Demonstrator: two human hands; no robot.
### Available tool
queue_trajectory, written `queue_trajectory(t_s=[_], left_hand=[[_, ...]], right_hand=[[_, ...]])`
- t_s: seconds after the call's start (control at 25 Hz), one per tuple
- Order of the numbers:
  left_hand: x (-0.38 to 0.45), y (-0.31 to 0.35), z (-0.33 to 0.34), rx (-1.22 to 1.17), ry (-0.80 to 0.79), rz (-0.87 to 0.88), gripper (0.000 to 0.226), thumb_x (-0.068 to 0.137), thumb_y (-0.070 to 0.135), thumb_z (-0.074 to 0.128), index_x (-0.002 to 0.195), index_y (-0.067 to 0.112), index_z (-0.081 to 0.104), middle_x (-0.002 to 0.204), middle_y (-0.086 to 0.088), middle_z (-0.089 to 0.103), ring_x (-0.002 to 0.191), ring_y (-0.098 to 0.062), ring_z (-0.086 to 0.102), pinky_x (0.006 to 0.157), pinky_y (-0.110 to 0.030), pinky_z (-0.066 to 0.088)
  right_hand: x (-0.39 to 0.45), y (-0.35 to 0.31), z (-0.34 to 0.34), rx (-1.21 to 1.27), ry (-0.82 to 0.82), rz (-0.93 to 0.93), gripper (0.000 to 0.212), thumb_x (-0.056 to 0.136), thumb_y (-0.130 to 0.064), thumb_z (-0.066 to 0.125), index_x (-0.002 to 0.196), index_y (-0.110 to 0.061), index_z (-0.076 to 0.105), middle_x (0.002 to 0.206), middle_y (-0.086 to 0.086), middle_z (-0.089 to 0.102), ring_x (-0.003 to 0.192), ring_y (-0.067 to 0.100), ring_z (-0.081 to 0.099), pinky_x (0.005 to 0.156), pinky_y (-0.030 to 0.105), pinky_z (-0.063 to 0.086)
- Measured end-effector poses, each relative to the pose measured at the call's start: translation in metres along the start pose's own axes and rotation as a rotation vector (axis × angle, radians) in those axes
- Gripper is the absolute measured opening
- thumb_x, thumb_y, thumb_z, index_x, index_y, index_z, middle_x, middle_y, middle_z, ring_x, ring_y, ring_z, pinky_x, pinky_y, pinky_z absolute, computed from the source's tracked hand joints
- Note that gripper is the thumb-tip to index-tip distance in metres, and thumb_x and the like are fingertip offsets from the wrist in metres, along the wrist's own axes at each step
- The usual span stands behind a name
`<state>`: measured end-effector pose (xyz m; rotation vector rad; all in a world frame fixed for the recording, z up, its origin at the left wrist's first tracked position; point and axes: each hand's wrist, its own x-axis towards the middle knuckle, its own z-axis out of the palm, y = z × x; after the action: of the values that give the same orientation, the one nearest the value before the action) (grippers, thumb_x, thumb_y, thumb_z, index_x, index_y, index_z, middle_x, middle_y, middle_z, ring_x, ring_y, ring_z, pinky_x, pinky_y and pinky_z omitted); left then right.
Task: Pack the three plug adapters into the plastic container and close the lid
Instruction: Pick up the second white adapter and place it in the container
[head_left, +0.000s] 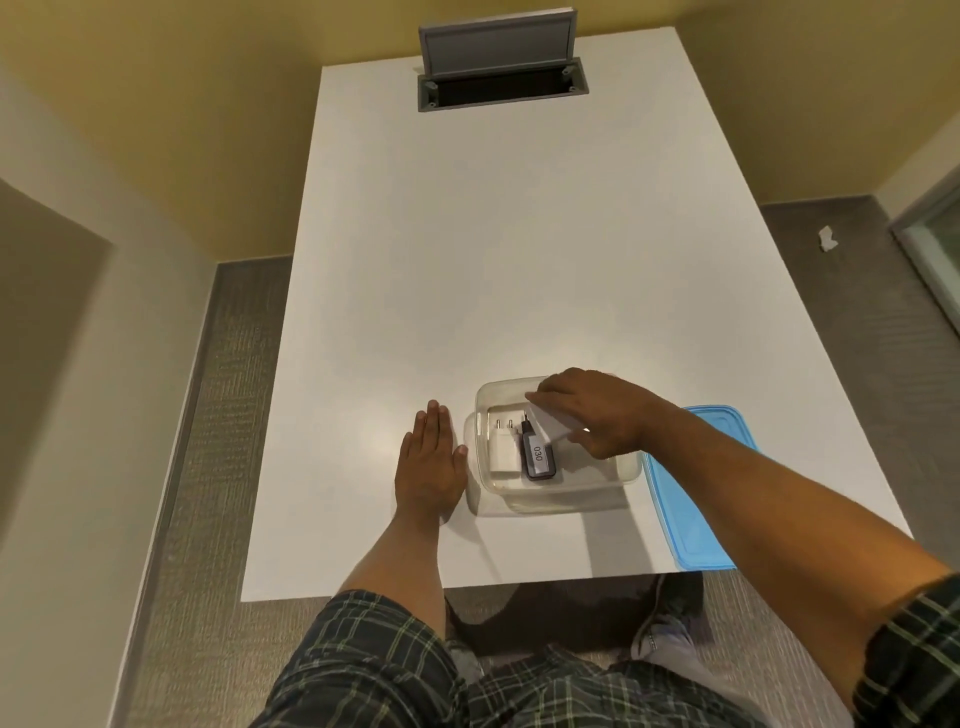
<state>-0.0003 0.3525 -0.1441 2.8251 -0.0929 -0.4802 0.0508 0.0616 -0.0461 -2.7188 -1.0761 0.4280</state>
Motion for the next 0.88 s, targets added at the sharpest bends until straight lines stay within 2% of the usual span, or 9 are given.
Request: queue_trajectory(t_s=[0.08,0.24,0.36,0.56,0.68,0.8,0.88], left_hand=[[-0.013,0.004,0.001,0.040,-0.033,0.015,0.084,0.088,0.052,-0.005,0.161,0.011,-0.001,0.170,-0.006,-0.007,0.158,-0.026,-0.001,0.128,-0.043,0.009],[-0.011,0.017,0.000,0.027,-0.095,-0.102,0.080,0.091,0.051,-0.001,0.160,0.013,-0.008,0.169,-0.005,-0.015,0.158,-0.026,-0.008,0.126,-0.047,0.002],[-0.008,0.020,0.001,0.020,-0.172,-0.126,0.071,0.103,0.047,0.013,0.158,0.015,-0.018,0.167,-0.003,-0.025,0.156,-0.025,-0.018,0.126,-0.049,-0.003],[-0.006,0.021,0.000,0.012,-0.189,-0.130,0.070,0.106,0.043,0.021,0.159,0.015,-0.016,0.167,-0.002,-0.025,0.156,-0.025,-0.018,0.126,-0.050,-0.005],[-0.006,0.019,0.002,0.028,-0.177,-0.131,0.071,0.106,0.044,0.021,0.159,0.015,-0.016,0.167,-0.003,-0.024,0.156,-0.026,-0.017,0.127,-0.051,-0.003],[-0.003,0.018,0.001,0.028,-0.214,-0.124,0.071,0.106,0.044,0.018,0.157,0.015,-0.021,0.166,-0.004,-0.028,0.155,-0.027,-0.021,0.127,-0.049,-0.004],[-0.003,0.018,0.002,0.035,-0.215,-0.120,0.071,0.106,0.044,0.018,0.158,0.015,-0.020,0.166,-0.004,-0.027,0.155,-0.027,-0.020,0.126,-0.049,-0.004]], right_hand=[[-0.011,-0.003,-0.001,-0.118,-0.105,-0.029,0.075,0.072,-0.017,0.073,0.143,-0.013,0.049,0.134,0.008,0.055,0.116,0.031,0.055,0.089,0.044,0.052],[-0.008,-0.005,-0.013,-0.423,-0.398,-0.173,0.059,0.079,-0.006,0.062,0.136,-0.015,0.050,0.130,0.004,0.052,0.117,0.028,0.050,0.089,0.038,0.043],[-0.004,-0.006,-0.011,-0.518,-0.485,-0.234,0.049,0.080,-0.002,0.061,0.127,-0.013,0.053,0.125,0.005,0.053,0.115,0.028,0.049,0.086,0.038,0.043],[0.006,-0.004,-0.003,-0.524,-0.533,-0.234,0.058,0.081,-0.003,0.064,0.134,-0.016,0.045,0.132,0.003,0.049,0.117,0.027,0.049,0.086,0.039,0.045],[0.008,-0.003,-0.001,-0.510,-0.551,-0.296,0.067,0.081,-0.001,0.065,0.141,-0.020,0.041,0.140,-0.001,0.045,0.118,0.027,0.048,0.085,0.039,0.044],[0.008,-0.001,0.005,-0.495,-0.411,-0.433,0.065,0.081,0.001,0.067,0.137,-0.023,0.046,0.134,-0.003,0.051,0.109,0.027,0.055,0.079,0.039,0.046],[0.004,0.004,0.009,-0.465,-0.353,-0.451,0.062,0.079,0.001,0.069,0.133,-0.025,0.052,0.130,-0.004,0.055,0.106,0.025,0.057,0.079,0.037,0.049]])
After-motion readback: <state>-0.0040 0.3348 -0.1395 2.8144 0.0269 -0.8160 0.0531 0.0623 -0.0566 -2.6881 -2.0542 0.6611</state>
